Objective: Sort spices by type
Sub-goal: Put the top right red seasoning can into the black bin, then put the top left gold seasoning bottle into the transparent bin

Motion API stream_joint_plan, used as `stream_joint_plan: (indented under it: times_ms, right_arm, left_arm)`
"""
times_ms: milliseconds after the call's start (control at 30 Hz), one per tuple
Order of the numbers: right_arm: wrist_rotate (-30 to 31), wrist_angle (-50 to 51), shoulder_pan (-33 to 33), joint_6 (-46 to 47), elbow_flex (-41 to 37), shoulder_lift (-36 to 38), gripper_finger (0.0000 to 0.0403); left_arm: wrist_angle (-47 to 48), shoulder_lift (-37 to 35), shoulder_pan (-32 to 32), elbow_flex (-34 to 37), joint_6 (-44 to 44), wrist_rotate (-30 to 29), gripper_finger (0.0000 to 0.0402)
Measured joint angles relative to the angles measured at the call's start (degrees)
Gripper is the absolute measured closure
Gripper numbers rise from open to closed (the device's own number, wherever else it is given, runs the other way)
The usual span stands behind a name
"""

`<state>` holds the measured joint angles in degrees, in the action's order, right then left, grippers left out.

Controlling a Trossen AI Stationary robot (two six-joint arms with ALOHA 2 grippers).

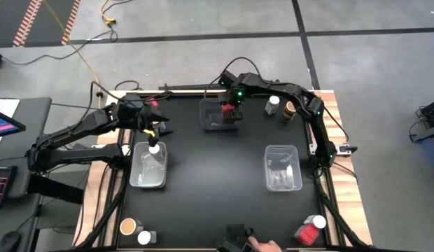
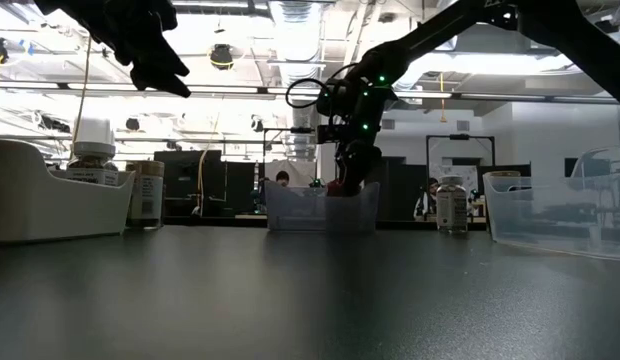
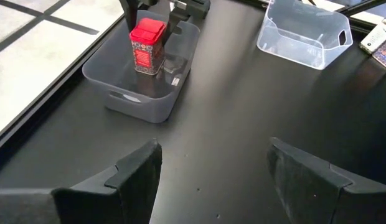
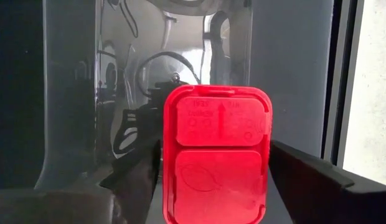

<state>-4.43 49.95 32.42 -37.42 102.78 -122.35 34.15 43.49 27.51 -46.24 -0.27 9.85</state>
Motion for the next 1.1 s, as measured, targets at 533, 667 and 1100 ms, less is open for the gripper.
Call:
stream_joint_plan:
  times_ms: [533, 667, 1100]
  right_arm:
    - [0.9, 5.5, 0.0, 2.8, 7.3, 1.8, 0.0055]
    - [4.5, 10.2, 0.6, 11.2, 11.0, 1.8, 0.0055]
    - [4.7, 26.9, 6.0, 27.0, 16.3, 4.8, 0.0055]
  left_arm:
    - [0.0, 0.0, 0.0, 0.0, 0.0, 0.0, 0.0127]
    - [0.0, 0.0, 0.0, 0.0, 0.0, 0.0, 0.0127]
    - [-0.2, 0.0, 0.0, 0.0, -0.6, 0.0, 0.0127]
